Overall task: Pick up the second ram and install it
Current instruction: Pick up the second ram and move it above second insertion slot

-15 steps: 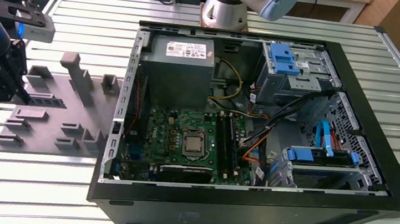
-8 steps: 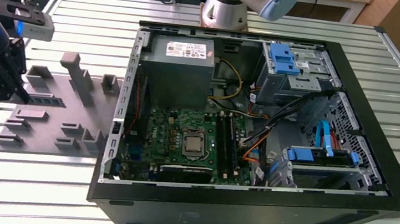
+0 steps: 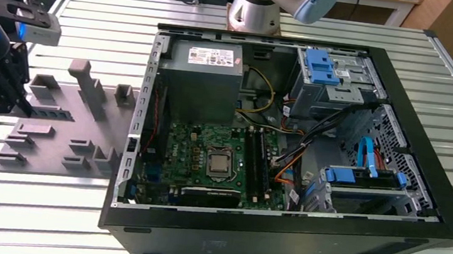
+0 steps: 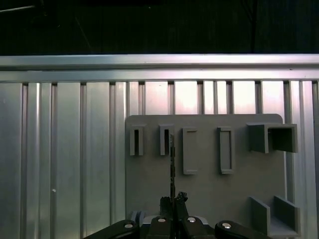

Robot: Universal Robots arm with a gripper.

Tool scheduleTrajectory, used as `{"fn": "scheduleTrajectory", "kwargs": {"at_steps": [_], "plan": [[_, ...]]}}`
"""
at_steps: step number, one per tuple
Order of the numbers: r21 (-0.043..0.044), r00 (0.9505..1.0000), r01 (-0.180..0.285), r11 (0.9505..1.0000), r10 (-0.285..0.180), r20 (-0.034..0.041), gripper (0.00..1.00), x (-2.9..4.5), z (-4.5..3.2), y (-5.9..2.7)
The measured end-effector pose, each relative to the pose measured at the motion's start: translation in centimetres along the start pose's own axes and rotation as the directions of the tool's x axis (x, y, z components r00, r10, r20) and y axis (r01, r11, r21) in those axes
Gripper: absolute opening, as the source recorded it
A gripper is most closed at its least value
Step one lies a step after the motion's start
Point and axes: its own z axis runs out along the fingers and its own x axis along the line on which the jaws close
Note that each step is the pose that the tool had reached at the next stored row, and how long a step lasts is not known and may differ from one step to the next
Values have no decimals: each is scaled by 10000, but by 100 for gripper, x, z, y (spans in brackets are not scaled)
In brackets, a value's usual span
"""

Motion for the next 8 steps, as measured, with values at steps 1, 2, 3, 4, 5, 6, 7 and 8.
{"fn": "scheduleTrajectory", "kwargs": {"at_steps": [1, 2, 3, 4, 5, 6, 7, 8], "plan": [[1, 10000, 0, 10000, 0, 1, 14, 0, -3, 0], [1, 10000, 0, 10000, 0, 1, 14, 0, -5, 0], [3, 10000, 0, 10000, 0, 2, 14, 0, -7, 0], [3, 10000, 0, 10000, 0, 3, 14, -1, -8, 0], [2, 10000, 0, 10000, 0, 2, 14, -1, -10, 0], [2, 10000, 1, 10000, -1, 1, 14, -1, -12, 0], [2, 10000, 0, 10000, 0, 2, 14, -1, -13, 0], [3, 10000, 0, 10000, 0, 2, 14, -2, -14, 0]]}}
